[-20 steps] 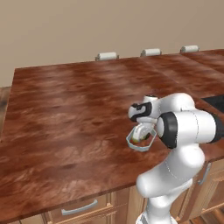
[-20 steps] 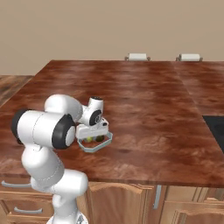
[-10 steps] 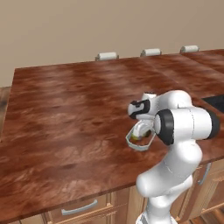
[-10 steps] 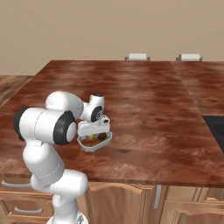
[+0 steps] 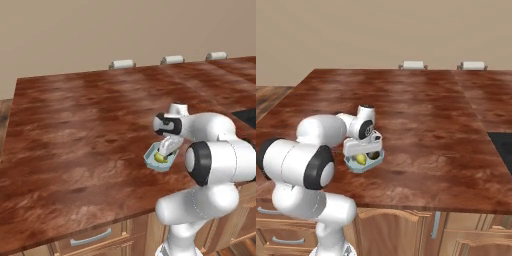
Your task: Take the lemon and avocado out of the freezer and place them in the tupperware container on the counter. Then put the tupperware containing the vegetables back in the freezer.
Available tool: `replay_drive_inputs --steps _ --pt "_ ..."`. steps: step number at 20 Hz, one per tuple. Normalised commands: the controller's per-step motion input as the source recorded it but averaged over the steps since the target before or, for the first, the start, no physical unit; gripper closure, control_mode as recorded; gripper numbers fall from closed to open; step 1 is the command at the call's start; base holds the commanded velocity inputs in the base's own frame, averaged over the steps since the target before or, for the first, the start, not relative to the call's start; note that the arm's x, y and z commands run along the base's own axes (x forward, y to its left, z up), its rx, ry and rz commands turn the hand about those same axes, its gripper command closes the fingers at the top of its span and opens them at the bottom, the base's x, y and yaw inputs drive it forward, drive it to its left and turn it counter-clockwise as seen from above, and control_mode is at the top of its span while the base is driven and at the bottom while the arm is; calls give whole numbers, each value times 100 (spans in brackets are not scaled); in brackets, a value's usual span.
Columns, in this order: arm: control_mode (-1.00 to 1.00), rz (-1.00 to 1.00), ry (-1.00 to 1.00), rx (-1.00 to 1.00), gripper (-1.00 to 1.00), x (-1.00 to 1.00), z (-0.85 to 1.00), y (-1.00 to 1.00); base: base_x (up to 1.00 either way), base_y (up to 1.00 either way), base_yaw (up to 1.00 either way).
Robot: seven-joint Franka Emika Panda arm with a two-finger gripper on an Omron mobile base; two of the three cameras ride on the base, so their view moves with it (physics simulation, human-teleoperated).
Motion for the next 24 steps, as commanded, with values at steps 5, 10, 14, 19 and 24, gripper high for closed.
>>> replay_drive_inputs --steps 5,10,14,19,24 --pt "-100 -1 0 0 -100 15 61 -28 0 0 0" --pt "-100 0 0 0 -100 56 16 -35 0 0 0" --pt "-100 0 0 0 -100 69 -1 -40 0 0 0" --pt "-100 0 -2 0 -100 45 -5 -15 0 0 0" --pt "-100 0 -6 0 -100 43 -2 -5 0 0 0"
